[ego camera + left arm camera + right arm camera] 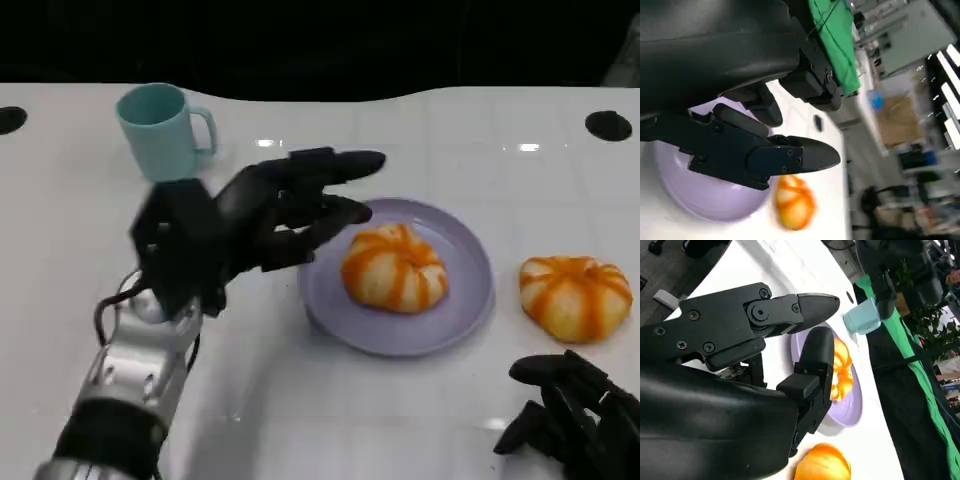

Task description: Grasp the bread from the table and place it into the plate.

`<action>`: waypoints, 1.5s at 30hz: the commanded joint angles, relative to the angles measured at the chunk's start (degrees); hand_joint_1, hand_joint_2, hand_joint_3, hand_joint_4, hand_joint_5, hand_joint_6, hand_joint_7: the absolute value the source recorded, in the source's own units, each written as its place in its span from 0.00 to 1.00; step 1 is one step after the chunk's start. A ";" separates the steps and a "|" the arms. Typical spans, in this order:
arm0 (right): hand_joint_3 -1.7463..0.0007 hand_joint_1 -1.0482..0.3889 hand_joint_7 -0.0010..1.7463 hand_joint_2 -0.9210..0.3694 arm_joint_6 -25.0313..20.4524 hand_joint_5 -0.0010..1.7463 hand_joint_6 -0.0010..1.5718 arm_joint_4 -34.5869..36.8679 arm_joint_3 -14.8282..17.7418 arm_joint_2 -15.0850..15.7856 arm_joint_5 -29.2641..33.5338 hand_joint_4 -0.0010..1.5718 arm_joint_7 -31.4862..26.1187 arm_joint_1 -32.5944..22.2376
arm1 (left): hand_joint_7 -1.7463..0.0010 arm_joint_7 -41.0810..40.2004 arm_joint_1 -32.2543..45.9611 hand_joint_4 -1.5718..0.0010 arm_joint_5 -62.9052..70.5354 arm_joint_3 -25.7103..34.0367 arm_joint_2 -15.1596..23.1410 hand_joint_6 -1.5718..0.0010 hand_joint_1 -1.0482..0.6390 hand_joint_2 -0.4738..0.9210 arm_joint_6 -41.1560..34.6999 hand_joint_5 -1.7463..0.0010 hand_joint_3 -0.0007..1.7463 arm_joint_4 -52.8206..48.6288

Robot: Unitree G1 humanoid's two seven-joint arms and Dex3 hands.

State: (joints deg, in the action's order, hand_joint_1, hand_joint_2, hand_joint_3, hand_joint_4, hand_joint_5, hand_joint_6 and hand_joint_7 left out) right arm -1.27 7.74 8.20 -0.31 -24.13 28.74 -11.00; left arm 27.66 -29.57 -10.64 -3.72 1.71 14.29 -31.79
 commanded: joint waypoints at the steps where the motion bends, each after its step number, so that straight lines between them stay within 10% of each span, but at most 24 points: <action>1: 0.89 0.24 0.63 0.00 0.69 0.85 0.43 -0.12 0.48 0.38 -0.86 0.43 0.46 -0.06 | 0.82 2.96 6.94 0.70 -12.78 5.68 -1.15 0.50 0.29 1.00 -13.63 0.21 0.21 9.20; 5: 0.89 0.24 0.63 0.00 0.17 0.85 0.43 -0.65 0.37 0.43 -0.85 0.43 0.06 -0.20 | 0.28 2.07 12.74 0.67 -19.29 8.72 -1.52 0.67 0.29 1.00 -22.00 0.02 0.25 17.11; 8: 0.89 0.24 0.63 0.00 0.23 0.85 0.43 -0.66 0.37 0.41 -0.82 0.44 0.00 -0.17 | 0.18 0.45 16.35 0.65 -21.63 10.27 -2.80 0.69 0.29 1.00 -24.28 0.00 0.27 21.67; 45: 0.88 0.23 0.60 0.00 0.20 0.83 0.44 -2.16 -0.12 0.31 -1.29 0.44 0.29 -1.19 | 0.10 -11.44 40.55 0.57 -24.60 11.04 -7.66 0.66 0.33 1.00 -35.69 0.00 0.24 38.72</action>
State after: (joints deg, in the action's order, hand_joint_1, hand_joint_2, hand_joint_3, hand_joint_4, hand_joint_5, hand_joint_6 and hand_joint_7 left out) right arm -2.00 5.80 7.80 -0.44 -25.20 28.80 -11.92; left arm 16.08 10.09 -36.13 7.28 -6.30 -22.92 6.55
